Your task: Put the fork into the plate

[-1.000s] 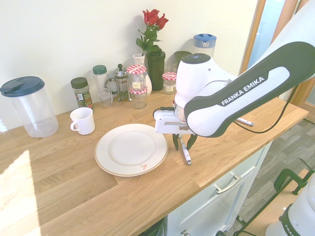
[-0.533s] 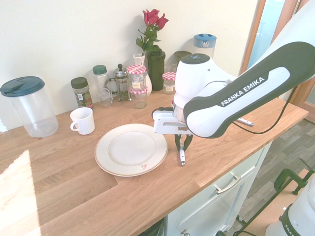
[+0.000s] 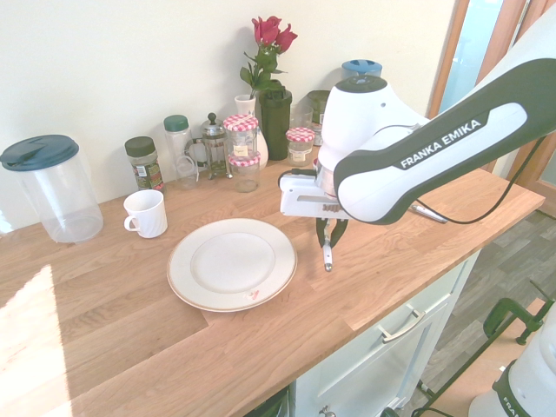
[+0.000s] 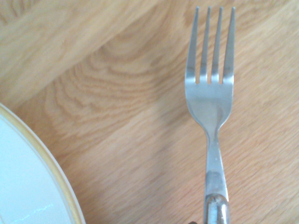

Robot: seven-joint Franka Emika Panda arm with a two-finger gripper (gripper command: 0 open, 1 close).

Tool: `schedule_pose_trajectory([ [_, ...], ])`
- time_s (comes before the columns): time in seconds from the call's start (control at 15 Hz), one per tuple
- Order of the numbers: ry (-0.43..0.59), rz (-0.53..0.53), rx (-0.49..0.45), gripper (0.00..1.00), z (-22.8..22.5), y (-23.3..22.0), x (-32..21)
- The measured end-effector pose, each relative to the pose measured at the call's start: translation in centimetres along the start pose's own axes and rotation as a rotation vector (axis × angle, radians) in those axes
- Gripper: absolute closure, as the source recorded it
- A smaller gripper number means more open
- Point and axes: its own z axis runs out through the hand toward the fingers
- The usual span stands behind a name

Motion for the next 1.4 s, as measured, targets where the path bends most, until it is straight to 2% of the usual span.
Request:
schedule_pose_trajectory([
  [0.27,0.004,-0.053,0.049,1.0,-1.6,-0.1,-1.5],
  [0.4,0.0,-0.114,0.085,1.0,-2.4,-0.6,-4.3],
  [0.6,-0.027,-0.187,0.133,1.0,-4.2,-3.8,-10.2],
  [0.73,-0.045,-0.223,0.129,1.0,-3.8,-5.8,-13.4],
  [0.93,-0.062,-0.251,0.089,1.0,-1.0,-6.5,-16.7],
  [1.4,-0.062,-0.238,0.069,1.0,0.3,-6.9,-16.5],
])
